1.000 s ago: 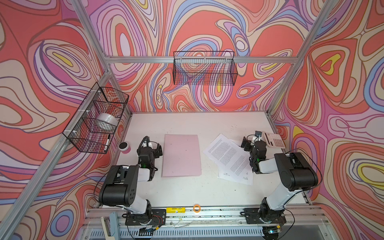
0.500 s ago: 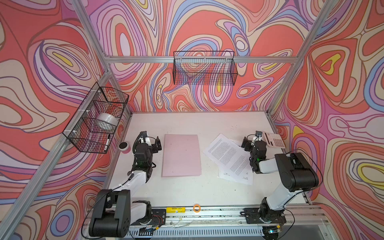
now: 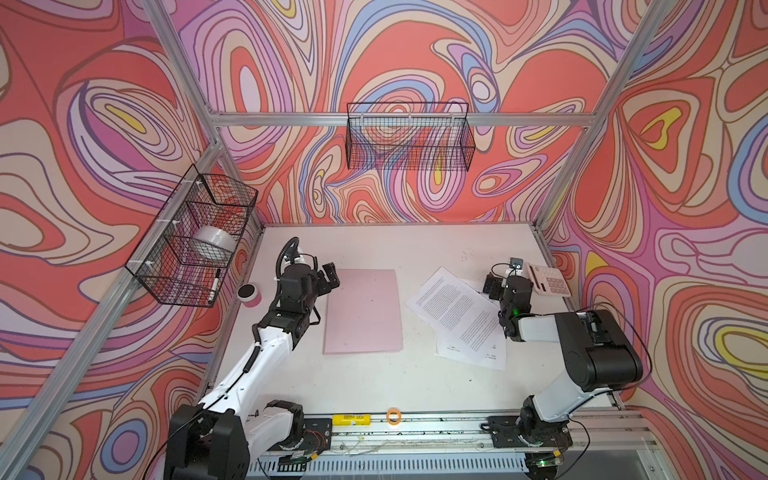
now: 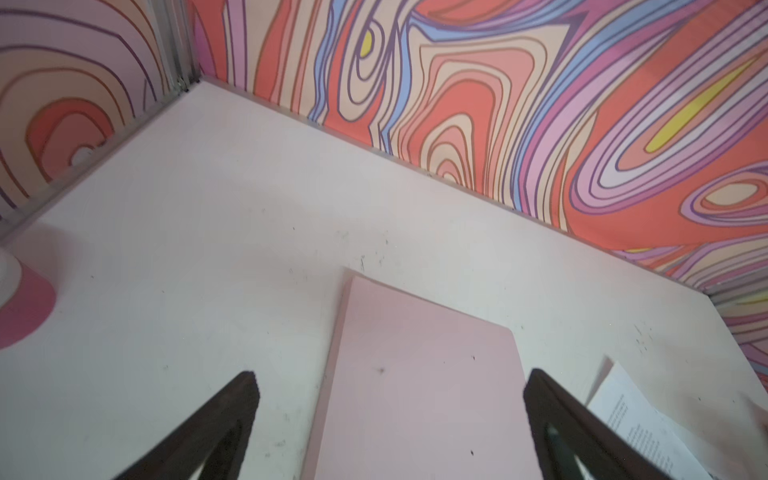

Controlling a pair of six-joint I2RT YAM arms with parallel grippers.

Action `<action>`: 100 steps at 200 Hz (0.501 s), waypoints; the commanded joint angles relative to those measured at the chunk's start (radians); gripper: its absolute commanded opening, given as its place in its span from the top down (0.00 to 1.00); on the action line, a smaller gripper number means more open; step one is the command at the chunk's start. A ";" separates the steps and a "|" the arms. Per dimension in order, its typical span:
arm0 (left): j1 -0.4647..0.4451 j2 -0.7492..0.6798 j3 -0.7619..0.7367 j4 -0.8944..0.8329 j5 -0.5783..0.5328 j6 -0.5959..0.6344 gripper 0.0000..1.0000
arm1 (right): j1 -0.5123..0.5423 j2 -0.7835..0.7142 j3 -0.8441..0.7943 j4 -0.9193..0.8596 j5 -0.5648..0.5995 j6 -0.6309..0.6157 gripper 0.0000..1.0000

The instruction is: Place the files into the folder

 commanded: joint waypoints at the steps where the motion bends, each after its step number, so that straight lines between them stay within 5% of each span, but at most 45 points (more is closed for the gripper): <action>1: -0.026 -0.015 0.026 -0.137 0.071 -0.070 0.01 | 0.006 -0.120 0.187 -0.351 -0.060 0.034 0.01; 55: -0.037 -0.153 0.020 -0.353 0.147 -0.269 0.08 | 0.023 -0.227 0.343 -0.808 -0.271 0.354 0.02; 100: -0.142 -0.393 -0.134 -0.452 0.069 -0.590 0.13 | 0.088 -0.297 0.290 -0.896 -0.484 0.496 0.06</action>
